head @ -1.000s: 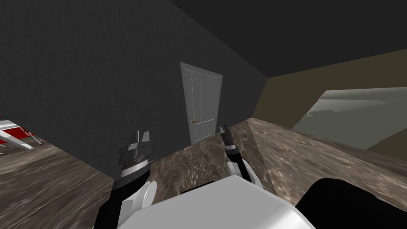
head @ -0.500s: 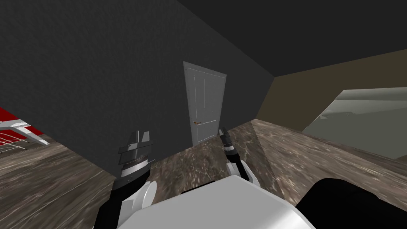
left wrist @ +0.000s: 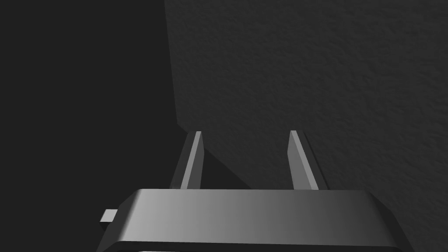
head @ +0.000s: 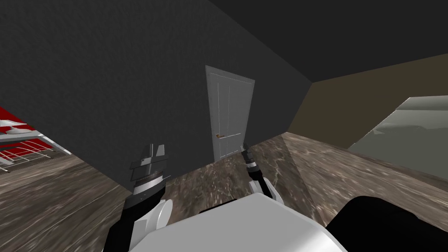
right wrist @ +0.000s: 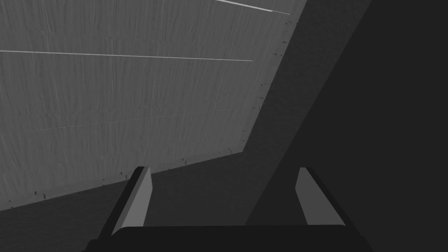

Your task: Pull the door open

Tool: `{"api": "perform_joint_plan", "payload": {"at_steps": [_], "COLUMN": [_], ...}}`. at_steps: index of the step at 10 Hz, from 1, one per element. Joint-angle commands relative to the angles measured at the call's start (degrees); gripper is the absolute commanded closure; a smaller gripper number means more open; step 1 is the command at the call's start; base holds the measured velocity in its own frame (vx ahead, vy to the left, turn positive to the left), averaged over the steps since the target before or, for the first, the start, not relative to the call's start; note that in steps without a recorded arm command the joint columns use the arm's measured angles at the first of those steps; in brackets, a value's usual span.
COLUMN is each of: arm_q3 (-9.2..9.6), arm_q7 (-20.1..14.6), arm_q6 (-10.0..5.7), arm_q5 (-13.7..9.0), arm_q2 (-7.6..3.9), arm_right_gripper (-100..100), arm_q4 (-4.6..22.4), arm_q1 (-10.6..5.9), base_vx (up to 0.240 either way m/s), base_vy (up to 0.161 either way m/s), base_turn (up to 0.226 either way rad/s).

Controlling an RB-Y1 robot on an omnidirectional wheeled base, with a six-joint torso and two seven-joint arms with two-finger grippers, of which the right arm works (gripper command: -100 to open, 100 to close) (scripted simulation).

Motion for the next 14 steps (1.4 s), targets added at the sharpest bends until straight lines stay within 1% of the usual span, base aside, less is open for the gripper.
{"api": "perform_joint_plan", "payload": {"at_steps": [1,2,5,9,10,14], "arm_q3": [-0.35,-0.35,-0.53,-0.78,-0.78,-1.03], "arm_q7": [-0.7,-0.7,-1.5,-2.6,-2.6,-3.8], "arm_q6": [-0.74,-0.74,-1.77,-3.18,-3.18,-4.59], "arm_q5": [-0.4,-0.4,-1.0,-1.8,-1.8,-2.6], "arm_q2": [-0.69,-0.69,-1.52,-2.62,-2.62,-3.70], "arm_right_gripper": [-100,-100,-100,-100,-100,-100], "arm_q4": [2.9,3.1,8.2,15.1,15.1,21.9], "arm_q1": [-0.81,-0.81,-1.90,-3.40,-3.40,-4.90], "base_vx": [0.108,0.072,0.082,0.115,0.069,0.081], "base_vy": [0.047,0.030,0.016,0.045,0.011,0.024], "base_turn": [0.087,0.023,0.074,0.087,0.027,0.080]}}
